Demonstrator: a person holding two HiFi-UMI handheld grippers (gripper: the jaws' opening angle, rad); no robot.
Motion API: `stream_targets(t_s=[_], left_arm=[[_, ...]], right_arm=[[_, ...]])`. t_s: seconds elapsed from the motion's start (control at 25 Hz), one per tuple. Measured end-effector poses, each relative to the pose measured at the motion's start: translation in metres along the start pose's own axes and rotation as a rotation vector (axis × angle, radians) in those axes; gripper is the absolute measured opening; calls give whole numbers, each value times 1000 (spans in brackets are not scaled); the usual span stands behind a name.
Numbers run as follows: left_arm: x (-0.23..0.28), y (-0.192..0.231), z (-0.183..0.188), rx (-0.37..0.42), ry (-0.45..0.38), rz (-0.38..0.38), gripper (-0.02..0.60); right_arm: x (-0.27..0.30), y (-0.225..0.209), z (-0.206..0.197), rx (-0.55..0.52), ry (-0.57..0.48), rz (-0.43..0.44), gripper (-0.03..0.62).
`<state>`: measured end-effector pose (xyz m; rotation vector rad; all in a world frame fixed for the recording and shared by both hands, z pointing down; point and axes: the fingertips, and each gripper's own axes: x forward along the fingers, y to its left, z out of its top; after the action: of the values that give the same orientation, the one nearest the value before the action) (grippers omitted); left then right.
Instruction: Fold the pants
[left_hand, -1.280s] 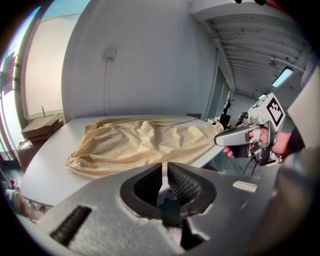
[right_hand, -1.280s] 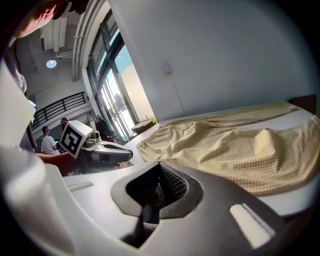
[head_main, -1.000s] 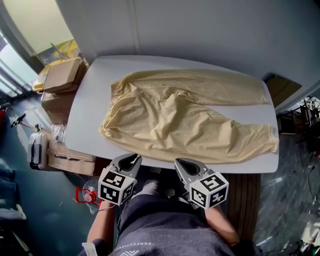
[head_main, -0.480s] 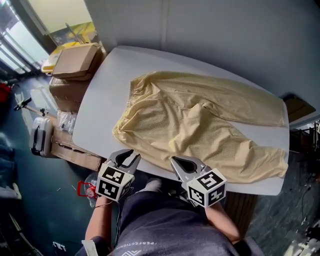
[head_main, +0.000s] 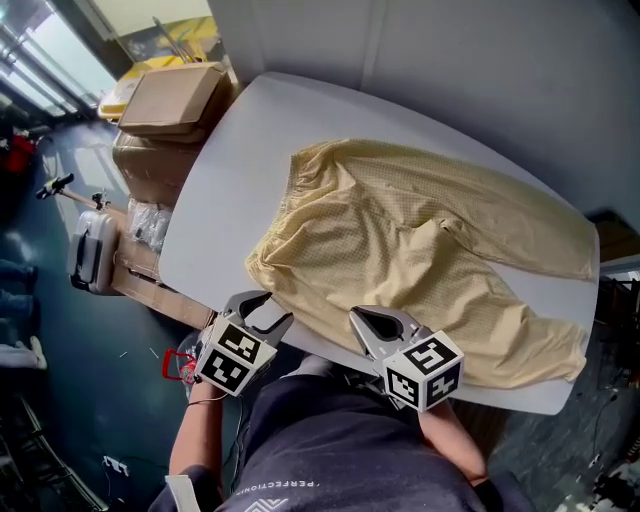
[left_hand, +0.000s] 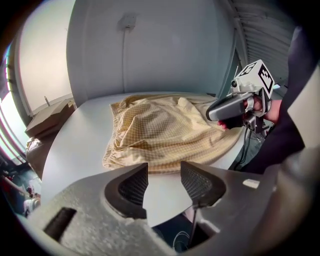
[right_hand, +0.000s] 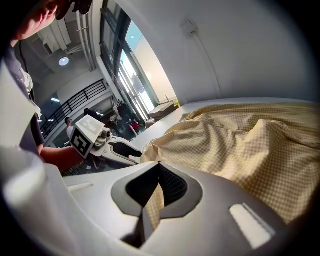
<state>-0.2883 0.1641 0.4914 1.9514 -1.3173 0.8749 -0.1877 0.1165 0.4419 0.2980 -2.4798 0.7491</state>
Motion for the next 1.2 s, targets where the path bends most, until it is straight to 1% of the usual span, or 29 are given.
stream_targets(t_s=[0.12, 0.24, 0.32, 0.48, 0.6, 0.84, 0.92, 1.0, 1.04, 1.16, 1.2], left_arm=[[3, 4, -1, 40, 26, -20, 218], [6, 6, -2, 120, 61, -41, 245], [9, 7, 0, 170, 74, -47, 250], [15, 9, 7, 196, 78, -79, 252], [21, 12, 8, 223, 102, -90, 246], [31, 18, 8, 275, 160, -82, 181], [34, 18, 9, 275, 165, -84, 174], [36, 18, 11, 268, 163, -87, 152], [37, 18, 12, 264, 161, -89, 134], [38, 16, 15, 257, 161, -96, 53], [38, 15, 15, 259, 164, -98, 37]], right_arm=[[6, -4, 4, 10, 11, 3, -3], [10, -9, 8, 30, 15, 2, -2], [11, -12, 10, 45, 16, -4, -3], [13, -22, 13, 65, 17, -22, -3], [14, -25, 12, 82, 22, -27, -2], [10, -32, 13, 111, 14, -42, -3], [9, -36, 12, 120, 14, -52, -2], [7, -39, 11, 132, 12, -64, -2], [6, -40, 10, 137, 10, -70, -2], [3, -40, 9, 146, 4, -80, -2], [2, -39, 9, 148, 3, -83, -2]])
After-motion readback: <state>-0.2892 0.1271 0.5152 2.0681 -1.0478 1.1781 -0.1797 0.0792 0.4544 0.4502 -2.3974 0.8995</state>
